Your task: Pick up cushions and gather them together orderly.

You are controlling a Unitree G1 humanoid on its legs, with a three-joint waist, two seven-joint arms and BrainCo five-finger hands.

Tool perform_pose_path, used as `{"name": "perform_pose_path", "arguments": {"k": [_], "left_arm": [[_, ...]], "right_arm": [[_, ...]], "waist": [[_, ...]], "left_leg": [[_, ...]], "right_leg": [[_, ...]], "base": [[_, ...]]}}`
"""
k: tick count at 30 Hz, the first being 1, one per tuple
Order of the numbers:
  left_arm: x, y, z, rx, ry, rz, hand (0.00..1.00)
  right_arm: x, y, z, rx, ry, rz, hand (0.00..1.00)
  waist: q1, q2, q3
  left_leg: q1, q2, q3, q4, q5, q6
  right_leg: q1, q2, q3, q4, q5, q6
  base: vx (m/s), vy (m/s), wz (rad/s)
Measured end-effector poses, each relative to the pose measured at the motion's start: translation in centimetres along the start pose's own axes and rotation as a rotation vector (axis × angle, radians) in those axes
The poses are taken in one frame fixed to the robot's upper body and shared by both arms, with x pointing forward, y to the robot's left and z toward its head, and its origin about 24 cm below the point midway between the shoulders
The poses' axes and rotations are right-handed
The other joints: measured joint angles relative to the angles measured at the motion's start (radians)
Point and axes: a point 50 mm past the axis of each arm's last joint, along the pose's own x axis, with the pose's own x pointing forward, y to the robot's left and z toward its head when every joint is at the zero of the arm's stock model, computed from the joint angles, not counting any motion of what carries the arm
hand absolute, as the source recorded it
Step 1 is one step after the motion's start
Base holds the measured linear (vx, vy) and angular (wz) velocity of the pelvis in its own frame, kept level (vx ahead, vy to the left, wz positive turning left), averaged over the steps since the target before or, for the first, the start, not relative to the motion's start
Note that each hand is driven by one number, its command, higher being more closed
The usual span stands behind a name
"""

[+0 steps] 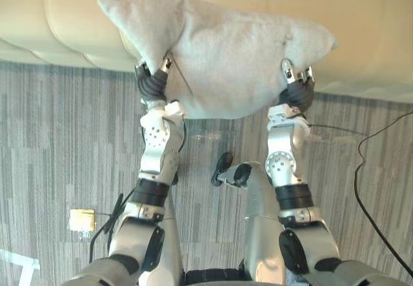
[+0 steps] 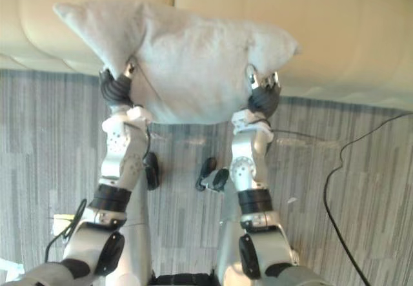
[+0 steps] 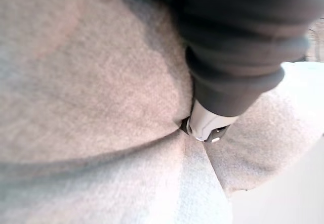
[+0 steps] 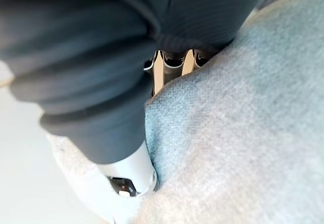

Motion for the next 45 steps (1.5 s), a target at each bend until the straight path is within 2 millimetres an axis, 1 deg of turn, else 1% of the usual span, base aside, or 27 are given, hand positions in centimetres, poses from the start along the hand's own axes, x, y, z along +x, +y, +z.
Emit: {"name": "perform_pose_path", "arguments": {"k": [2,4,8,15,18,21,22,24,26,27,28,29,30,31,32,33,34,35,36,37,38,40,41,42,43,44,45], "left_arm": [[-1.8,1.5,-0.6,0.006,0.027,0.019,1.0],[-3.1,2.4,-0.9,0.008,0.041,0.028,1.0],[-5.8,3.9,-2.0,0.032,0.106,0.03,1.0],[-8.7,6.2,-3.3,0.096,0.212,0.039,1.0],[-9.3,6.3,-3.7,0.106,0.24,0.027,1.0],[-9.8,6.2,-3.4,0.101,0.243,0.001,1.0],[-9.9,6.4,-3.5,0.109,0.257,0.004,1.0],[-10.2,7.0,-3.5,0.136,0.273,-0.009,1.0],[-10.2,7.1,-3.4,0.141,0.274,-0.017,1.0],[-10.3,6.9,-3.5,0.138,0.277,-0.026,1.0],[-10.3,6.9,-3.5,0.137,0.277,-0.026,1.0],[-10.3,6.7,-3.5,0.132,0.278,-0.035,1.0],[-10.4,6.3,-3.6,0.126,0.278,-0.053,1.0],[-10.4,6.3,-3.6,0.126,0.278,-0.054,1.0],[-10.4,6.3,-3.6,0.125,0.279,-0.06,1.0],[-10.4,6.3,-3.6,0.125,0.281,-0.063,1.0],[-10.4,6.2,-3.7,0.123,0.285,-0.064,1.0],[-10.8,5.8,-4.3,0.11,0.314,-0.071,1.0],[-11.0,5.3,-4.5,0.102,0.323,-0.1,1.0],[-11.0,5.1,-4.5,0.1,0.324,-0.11,1.0],[-11.1,4.7,-4.6,0.087,0.328,-0.13,1.0],[-11.3,4.5,-4.9,0.077,0.339,-0.153,1.0],[-11.5,4.4,-5.4,0.072,0.364,-0.16,1.0],[-11.7,4.5,-5.6,0.069,0.374,-0.153,1.0],[-12.0,4.7,-5.9,0.056,0.394,-0.137,1.0],[-12.1,4.8,-6.0,0.039,0.404,-0.129,1.0],[-12.1,4.8,-6.0,0.039,0.403,-0.129,1.0]], "right_arm": [[-2.2,-0.8,-0.4,-0.036,0.032,0.025,1.0],[-3.7,-1.4,-0.5,-0.046,0.056,0.042,1.0],[-6.1,-3.8,-1.0,-0.122,0.125,0.026,1.0],[-7.8,-6.4,-1.7,-0.231,0.256,0.063,1.0],[-8.4,-7.3,-1.8,-0.228,0.29,0.048,1.0],[-8.7,-7.9,-1.7,-0.23,0.312,0.045,1.0],[-8.9,-8.1,-1.9,-0.23,0.329,0.036,1.0],[-8.9,-8.2,-2.0,-0.233,0.342,0.039,1.0],[-8.9,-8.2,-2.0,-0.232,0.342,0.044,1.0],[-8.9,-8.4,-1.9,-0.235,0.338,0.039,1.0],[-8.9,-8.4,-1.8,-0.236,0.337,0.039,1.0],[-8.8,-8.5,-1.6,-0.231,0.325,0.035,1.0],[-8.6,-8.7,-1.3,-0.233,0.314,0.031,1.0],[-8.6,-8.7,-1.3,-0.234,0.314,0.031,1.0],[-8.6,-8.8,-1.3,-0.238,0.315,0.031,1.0],[-8.7,-8.9,-1.3,-0.239,0.319,0.027,1.0],[-8.8,-9.0,-1.3,-0.242,0.321,0.024,1.0],[-8.9,-9.6,-0.9,-0.261,0.322,0.009,1.0],[-8.7,-10.1,-0.4,-0.276,0.311,-0.007,1.0],[-8.7,-10.2,-0.3,-0.28,0.308,-0.009,1.0],[-8.7,-10.5,0.1,-0.296,0.304,-0.01,1.0],[-8.8,-10.8,0.5,-0.297,0.291,-0.026,1.0],[-9.2,-11.2,0.7,-0.302,0.293,-0.042,1.0],[-9.4,-11.3,0.8,-0.303,0.294,-0.045,1.0],[-9.6,-11.1,1.1,-0.297,0.287,-0.042,1.0],[-9.8,-10.6,1.5,-0.28,0.264,-0.029,1.0],[-9.7,-10.3,1.6,-0.273,0.253,-0.023,1.0]], "waist": [[0.008,0.0,-0.004],[0.017,0.001,-0.022],[0.03,0.002,-0.112],[0.031,0.023,-0.203],[0.028,0.026,-0.233],[0.027,0.027,-0.256],[0.027,0.027,-0.255],[0.024,0.034,-0.255],[0.022,0.036,-0.256],[0.015,0.044,-0.251],[0.014,0.043,-0.252],[0.011,0.038,-0.257],[0.008,0.042,-0.261],[0.007,0.042,-0.262],[-0.001,0.04,-0.263],[-0.007,0.024,-0.273],[-0.013,0.025,-0.273],[-0.012,0.082,-0.279],[-0.008,0.121,-0.297],[-0.009,0.129,-0.302],[-0.016,0.157,-0.32],[-0.023,0.164,-0.323],[-0.023,0.162,-0.321],[-0.022,0.16,-0.32],[-0.011,0.156,-0.318],[0.001,0.148,-0.318],[0.003,0.148,-0.318]], "left_leg": [[0.141,-0.002,0.01,-0.08,0.003,-0.004],[0.218,-0.004,0.017,-0.134,0.007,-0.007],[0.35,-0.012,0.024,-0.278,0.037,-0.015],[0.523,-0.029,0.004,-0.436,0.056,-0.017],[0.552,-0.035,-0.004,-0.453,0.055,-0.016],[0.586,-0.035,0.007,-0.46,0.018,-0.008],[0.619,-0.034,0.016,-0.454,-0.001,-0.006],[0.676,-0.018,0.023,-0.455,-0.033,0.007],[0.693,-0.011,0.004,-0.461,-0.045,0.015],[0.711,-0.012,-0.013,-0.482,-0.043,0.021],[0.712,-0.013,-0.016,-0.484,-0.042,0.021],[0.72,-0.019,-0.031,-0.503,-0.041,0.023],[0.721,-0.018,-0.052,-0.522,-0.041,0.023],[0.722,-0.018,-0.054,-0.524,-0.04,0.022],[0.731,-0.019,-0.066,-0.546,-0.036,0.007],[0.747,-0.031,-0.079,-0.553,-0.04,-0.023],[0.754,-0.036,-0.089,-0.553,-0.046,-0.038],[0.776,-0.005,-0.124,-0.571,-0.052,-0.062],[0.796,0.022,-0.136,-0.608,-0.036,-0.083],[0.803,0.029,-0.136,-0.621,-0.031,-0.086],[0.807,0.052,-0.136,-0.629,-0.018,-0.098],[0.793,0.07,-0.134,-0.543,-0.008,-0.112],[0.745,0.082,-0.129,-0.386,0.011,-0.127],[0.717,0.087,-0.127,-0.308,0.025,-0.125],[0.663,0.099,-0.109,-0.166,0.019,-0.114],[0.603,0.101,-0.072,-0.11,-0.017,-0.076],[0.581,0.096,-0.062,-0.116,-0.028,-0.061]], "right_leg": [[0.136,0.012,-0.01,-0.078,0.006,0.011],[0.208,0.022,-0.016,-0.13,0.011,0.02],[0.327,0.048,-0.036,-0.266,0.032,0.041],[0.483,0.098,-0.009,-0.438,0.086,0.051],[0.512,0.102,-0.001,-0.474,0.099,0.059],[0.505,0.096,0.02,-0.426,0.108,0.072],[0.496,0.08,0.027,-0.342,0.117,0.082],[0.443,0.063,0.064,-0.174,0.206,0.074],[0.413,0.05,0.068,-0.099,0.278,0.074],[0.379,0.035,0.06,-0.048,0.275,0.057],[0.379,0.035,0.06,-0.05,0.266,0.058],[0.376,0.036,0.063,-0.12,0.191,0.073],[0.371,0.048,0.063,-0.278,0.176,0.087],[0.371,0.049,0.063,-0.296,0.177,0.089],[0.373,0.062,0.065,-0.459,0.209,0.104],[0.399,0.068,0.075,-0.598,0.266,0.089],[0.409,0.071,0.087,-0.608,0.329,0.073],[0.432,0.101,0.072,-0.596,0.347,0.05],[0.427,0.121,0.061,-0.575,0.315,0.035],[0.427,0.125,0.055,-0.568,0.306,0.034],[0.437,0.141,0.036,-0.568,0.281,0.026],[0.483,0.161,0.018,-0.585,0.257,0.019],[0.548,0.177,0.008,-0.621,0.249,0.014],[0.577,0.183,0.006,-0.635,0.246,0.011],[0.626,0.191,0.004,-0.663,0.23,0.001],[0.661,0.193,0.003,-0.679,0.216,-0.006],[0.669,0.193,0.004,-0.688,0.215,-0.006]], "base": [[0.14,-0.002,0.02],[0.13,0.005,-0.01],[0.13,-0.005,0.04],[0.16,0.012,-0.15],[0.13,0.053,-0.23],[0.09,0.081,-0.27],[0.03,0.088,-0.26],[0.02,0.082,-0.22],[0.01,0.023,0.07],[0.01,0.006,0.22],[0.06,-0.035,0.35],[0.14,-0.101,0.38],[0.14,-0.101,0.39],[0.17,-0.143,0.43],[0.2,-0.18,0.44],[0.26,-0.243,0.53],[0.31,-0.262,0.46],[0.39,-0.3,0.24],[0.32,-0.237,0.13],[0.31,-0.22,0.09],[0.28,-0.165,0.15],[0.32,-0.177,0.2],[0.14,-0.071,0.24],[0.19,-0.068,0.24],[0.15,-0.032,0.04],[0.18,-0.033,-0.02],[0.14,0.012,-0.08]]}}
